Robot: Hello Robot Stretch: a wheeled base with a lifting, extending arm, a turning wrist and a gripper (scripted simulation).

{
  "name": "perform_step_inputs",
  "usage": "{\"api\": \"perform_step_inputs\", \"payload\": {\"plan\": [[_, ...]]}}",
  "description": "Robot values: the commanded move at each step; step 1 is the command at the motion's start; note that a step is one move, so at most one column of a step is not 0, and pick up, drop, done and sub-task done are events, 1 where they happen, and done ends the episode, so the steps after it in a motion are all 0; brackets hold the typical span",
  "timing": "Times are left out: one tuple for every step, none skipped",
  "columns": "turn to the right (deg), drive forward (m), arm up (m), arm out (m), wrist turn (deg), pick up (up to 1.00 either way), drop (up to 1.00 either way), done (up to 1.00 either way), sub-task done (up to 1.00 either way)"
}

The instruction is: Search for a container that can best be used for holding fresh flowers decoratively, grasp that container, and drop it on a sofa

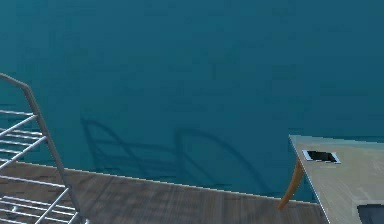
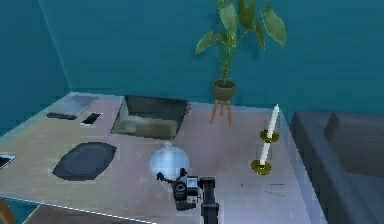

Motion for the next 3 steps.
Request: {"api": "perform_step_inputs", "payload": {"plan": [[0.0,0.00,0.10,0.00,0.0,0.00,0.00,0.00,0.00],[0.0,0.00,0.26,0.00,0.0,0.00,0.00,0.00,0.00],[0.0,0.00,0.00,0.00,-45.0,0.00,0.00,0.00,0.00]]}}
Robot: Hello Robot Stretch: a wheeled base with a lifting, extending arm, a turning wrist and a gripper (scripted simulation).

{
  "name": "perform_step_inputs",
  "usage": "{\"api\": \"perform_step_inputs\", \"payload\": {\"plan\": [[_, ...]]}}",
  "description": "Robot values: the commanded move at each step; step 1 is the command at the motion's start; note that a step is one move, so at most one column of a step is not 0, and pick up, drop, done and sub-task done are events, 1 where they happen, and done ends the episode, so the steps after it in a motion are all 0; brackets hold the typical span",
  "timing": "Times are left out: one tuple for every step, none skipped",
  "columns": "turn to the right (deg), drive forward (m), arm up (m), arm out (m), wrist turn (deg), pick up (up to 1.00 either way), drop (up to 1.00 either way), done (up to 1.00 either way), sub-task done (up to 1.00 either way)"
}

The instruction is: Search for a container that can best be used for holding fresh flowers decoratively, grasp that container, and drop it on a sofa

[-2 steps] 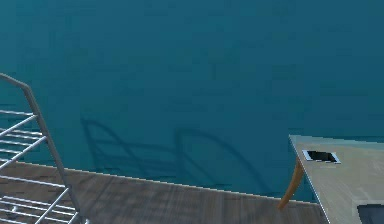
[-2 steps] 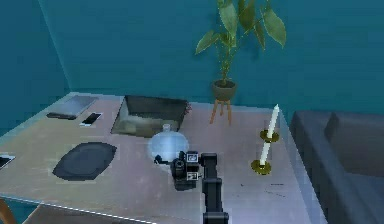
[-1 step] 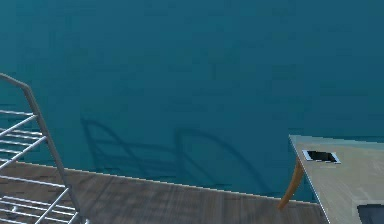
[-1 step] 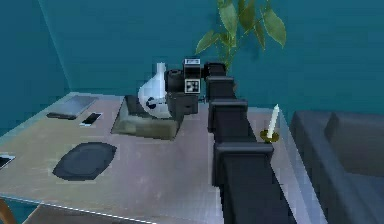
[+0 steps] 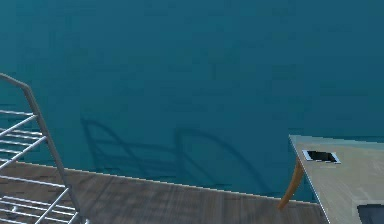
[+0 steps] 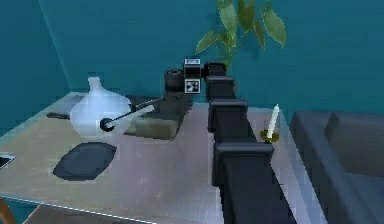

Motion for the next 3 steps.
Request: {"api": "perform_step_inputs", "payload": {"plan": [[0.0,0.00,0.00,0.00,-45.0,0.00,0.00,0.00,0.00],[0.0,0.00,0.00,0.00,-24.0,0.00,0.00,0.00,0.00],[0.0,0.00,0.00,-0.28,0.0,0.00,0.00,0.00,0.00]]}}
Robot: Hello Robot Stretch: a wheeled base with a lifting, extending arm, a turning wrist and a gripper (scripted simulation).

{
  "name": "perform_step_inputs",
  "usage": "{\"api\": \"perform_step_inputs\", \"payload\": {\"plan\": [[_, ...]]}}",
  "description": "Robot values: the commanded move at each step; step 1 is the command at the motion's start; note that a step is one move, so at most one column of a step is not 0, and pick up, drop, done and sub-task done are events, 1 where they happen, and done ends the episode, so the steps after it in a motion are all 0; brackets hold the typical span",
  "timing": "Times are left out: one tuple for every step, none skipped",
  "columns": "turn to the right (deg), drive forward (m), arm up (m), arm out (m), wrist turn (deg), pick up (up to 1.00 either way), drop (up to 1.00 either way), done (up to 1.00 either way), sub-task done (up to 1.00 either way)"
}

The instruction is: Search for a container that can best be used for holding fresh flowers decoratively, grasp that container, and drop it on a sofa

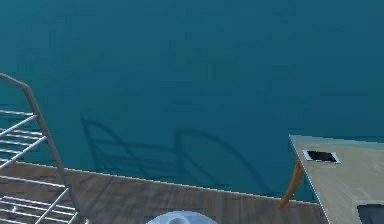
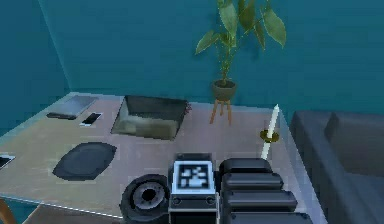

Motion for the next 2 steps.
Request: {"api": "perform_step_inputs", "payload": {"plan": [[-45.0,0.00,0.00,0.00,0.0,0.00,0.00,0.00,0.00],[-33.0,0.00,0.00,0.00,0.0,0.00,0.00,0.00,0.00]]}}
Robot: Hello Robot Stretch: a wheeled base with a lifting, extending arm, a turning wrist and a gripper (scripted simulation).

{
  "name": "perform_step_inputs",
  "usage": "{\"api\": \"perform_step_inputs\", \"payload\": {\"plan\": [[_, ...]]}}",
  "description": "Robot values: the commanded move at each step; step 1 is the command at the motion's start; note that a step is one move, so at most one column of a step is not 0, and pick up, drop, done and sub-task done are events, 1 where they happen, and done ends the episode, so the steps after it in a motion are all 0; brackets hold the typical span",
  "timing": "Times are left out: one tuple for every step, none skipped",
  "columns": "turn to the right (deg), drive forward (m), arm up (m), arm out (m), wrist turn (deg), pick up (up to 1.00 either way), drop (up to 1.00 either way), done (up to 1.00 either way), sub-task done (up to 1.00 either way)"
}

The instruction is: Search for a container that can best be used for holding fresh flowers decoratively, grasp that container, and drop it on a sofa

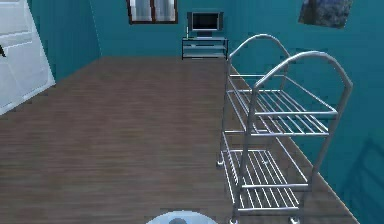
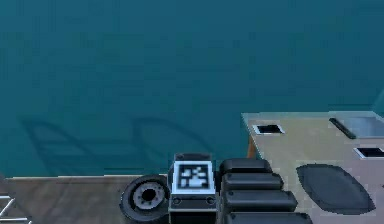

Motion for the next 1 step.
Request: {"api": "perform_step_inputs", "payload": {"plan": [[0.0,0.05,0.00,0.00,0.0,0.00,0.00,0.00,0.00]]}}
